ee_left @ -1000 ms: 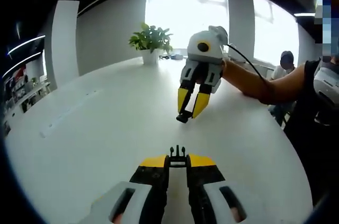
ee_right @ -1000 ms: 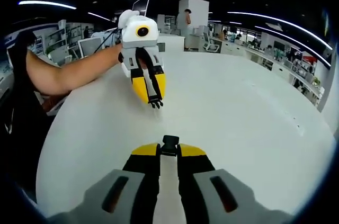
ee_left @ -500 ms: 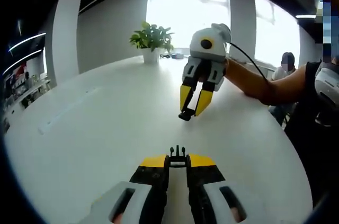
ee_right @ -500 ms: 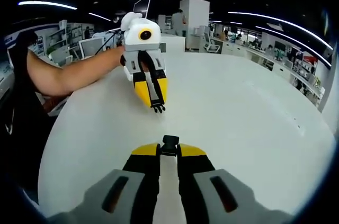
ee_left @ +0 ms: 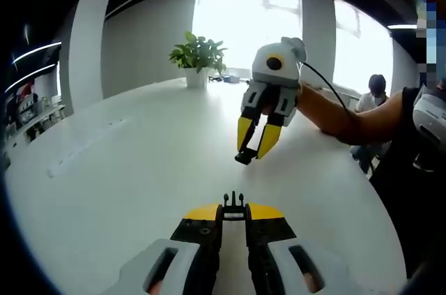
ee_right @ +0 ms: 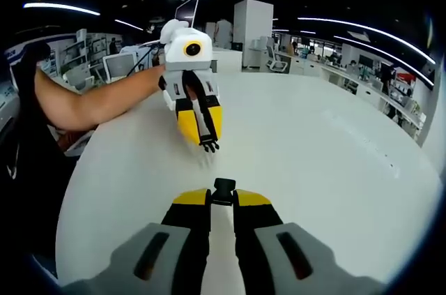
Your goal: Snap the two parts of the plastic buckle together until the buckle closes and remains connected.
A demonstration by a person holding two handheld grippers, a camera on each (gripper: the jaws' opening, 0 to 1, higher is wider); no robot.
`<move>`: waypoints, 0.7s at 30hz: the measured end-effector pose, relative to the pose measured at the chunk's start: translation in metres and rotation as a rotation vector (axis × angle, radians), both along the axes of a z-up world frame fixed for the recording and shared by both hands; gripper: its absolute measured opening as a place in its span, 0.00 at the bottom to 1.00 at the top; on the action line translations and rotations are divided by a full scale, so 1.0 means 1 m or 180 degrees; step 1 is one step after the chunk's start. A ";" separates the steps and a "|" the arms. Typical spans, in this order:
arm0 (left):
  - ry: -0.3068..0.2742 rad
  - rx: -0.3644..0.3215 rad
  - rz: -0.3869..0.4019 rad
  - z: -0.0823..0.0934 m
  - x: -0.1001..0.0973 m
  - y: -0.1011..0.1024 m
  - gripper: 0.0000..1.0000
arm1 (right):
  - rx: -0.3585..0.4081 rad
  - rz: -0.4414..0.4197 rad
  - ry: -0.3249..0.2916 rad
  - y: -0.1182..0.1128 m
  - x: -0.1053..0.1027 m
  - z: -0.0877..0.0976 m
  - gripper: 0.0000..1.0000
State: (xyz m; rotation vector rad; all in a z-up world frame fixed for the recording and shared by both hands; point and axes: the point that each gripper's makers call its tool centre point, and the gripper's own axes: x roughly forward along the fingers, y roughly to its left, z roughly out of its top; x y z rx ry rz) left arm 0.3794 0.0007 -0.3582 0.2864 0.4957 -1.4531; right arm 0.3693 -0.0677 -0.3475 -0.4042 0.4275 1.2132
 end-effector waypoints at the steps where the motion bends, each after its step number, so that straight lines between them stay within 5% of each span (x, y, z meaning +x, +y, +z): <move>1: -0.0009 0.0021 -0.0010 -0.001 -0.003 -0.001 0.11 | 0.0012 -0.0005 -0.0007 0.000 -0.001 0.001 0.10; 21: 0.0049 0.0051 -0.0049 -0.008 -0.019 -0.001 0.11 | 0.0002 0.0023 -0.0037 -0.001 -0.020 0.000 0.10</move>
